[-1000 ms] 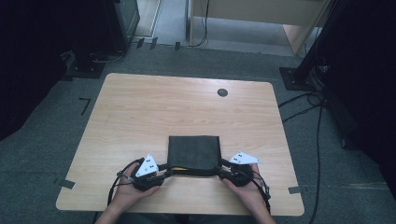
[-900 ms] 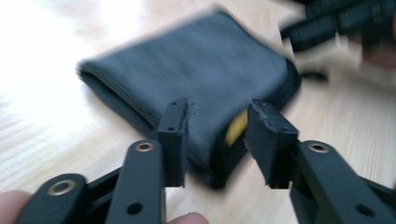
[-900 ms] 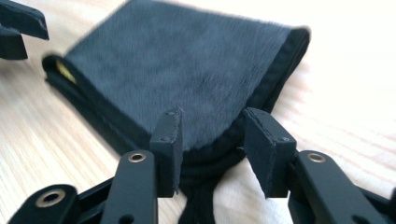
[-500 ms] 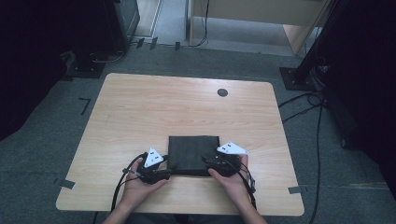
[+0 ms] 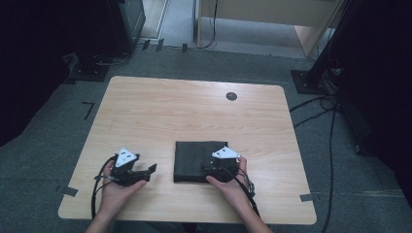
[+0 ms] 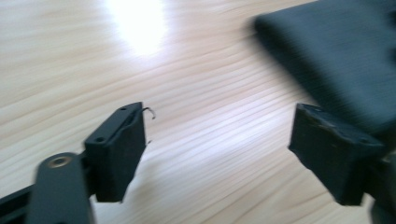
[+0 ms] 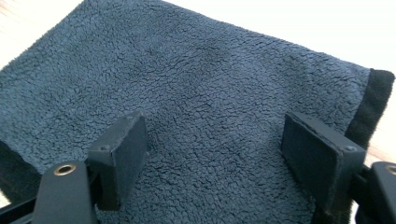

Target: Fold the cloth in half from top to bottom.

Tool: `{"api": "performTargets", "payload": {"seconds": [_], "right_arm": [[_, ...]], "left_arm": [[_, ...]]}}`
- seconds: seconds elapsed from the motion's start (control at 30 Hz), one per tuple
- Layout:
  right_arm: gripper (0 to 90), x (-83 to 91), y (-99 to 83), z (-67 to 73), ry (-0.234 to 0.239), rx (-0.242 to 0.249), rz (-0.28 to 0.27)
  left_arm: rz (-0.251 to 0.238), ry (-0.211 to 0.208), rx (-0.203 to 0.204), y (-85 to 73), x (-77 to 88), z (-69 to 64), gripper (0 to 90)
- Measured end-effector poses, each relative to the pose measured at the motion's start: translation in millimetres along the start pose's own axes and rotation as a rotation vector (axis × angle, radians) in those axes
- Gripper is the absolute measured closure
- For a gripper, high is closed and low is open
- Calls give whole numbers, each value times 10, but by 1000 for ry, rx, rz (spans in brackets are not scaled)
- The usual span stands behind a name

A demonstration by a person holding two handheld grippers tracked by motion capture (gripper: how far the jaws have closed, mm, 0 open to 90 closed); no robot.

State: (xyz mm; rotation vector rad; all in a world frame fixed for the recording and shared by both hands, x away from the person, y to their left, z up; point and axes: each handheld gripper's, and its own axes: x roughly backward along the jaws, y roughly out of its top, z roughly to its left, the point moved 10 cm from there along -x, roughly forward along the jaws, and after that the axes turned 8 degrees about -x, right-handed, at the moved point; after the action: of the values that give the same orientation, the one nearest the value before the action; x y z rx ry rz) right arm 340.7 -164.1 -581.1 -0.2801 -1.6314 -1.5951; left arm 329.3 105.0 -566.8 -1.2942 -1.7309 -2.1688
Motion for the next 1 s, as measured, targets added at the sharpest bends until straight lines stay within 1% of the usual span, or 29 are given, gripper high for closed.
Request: {"api": "performTargets", "payload": {"seconds": [0.03, 0.07, 0.1, 0.13, 0.17, 0.23, 0.27, 0.3, 0.37, 0.43, 0.53, 0.63, 0.67, 0.8, 1.0], "right_arm": [[217, -11, -5, 4, -2, 0, 5], [211, -21, -2, 1, -4, 3, 5], [202, -39, -1, 3, -8, 3, 6], [196, -56, 5, 5, -15, 7, -1], [195, -66, 11, 10, -18, 10, -4], [194, -93, 31, 15, -20, 11, -11], [194, -106, 42, 17, -19, 11, -16], [195, -119, 52, 18, -17, 13, -19], [194, -147, 78, 16, -16, 16, -23], [194, -193, 123, 8, -12, 19, -21], [194, -268, 195, -10, -11, 18, -20], [194, -351, 275, -30, -14, 16, -23], [194, -380, 305, -41, -14, 19, -26], [194, -498, 423, -84, -13, 24, -31], [193, -662, 581, -120, -18, 14, -36]], "left_arm": [[13, 18, 9, -55, 27, 74, 134], [31, 47, 19, -145, 74, 193, 127], [42, 60, 28, -214, 107, 274, 121], [48, 67, 29, -260, 132, 331, 110], [59, 79, 40, -326, 173, 421, 106], [69, 82, 80, -387, 214, 539, 106], [65, 87, 98, -397, 230, 588, 106], [63, 90, 107, -407, 240, 620, 107], [67, 85, 120, -419, 236, 639, 108], [72, 88, 102, -417, 226, 629, 108], [85, 105, 55, -412, 190, 590, 108], [103, 138, -4, -423, 163, 559, 106], [101, 137, -12, -420, 155, 546, 104], [103, 134, -15, -414, 147, 540, 104], [103, 134, -13, -415, 148, 537, 105]]}}
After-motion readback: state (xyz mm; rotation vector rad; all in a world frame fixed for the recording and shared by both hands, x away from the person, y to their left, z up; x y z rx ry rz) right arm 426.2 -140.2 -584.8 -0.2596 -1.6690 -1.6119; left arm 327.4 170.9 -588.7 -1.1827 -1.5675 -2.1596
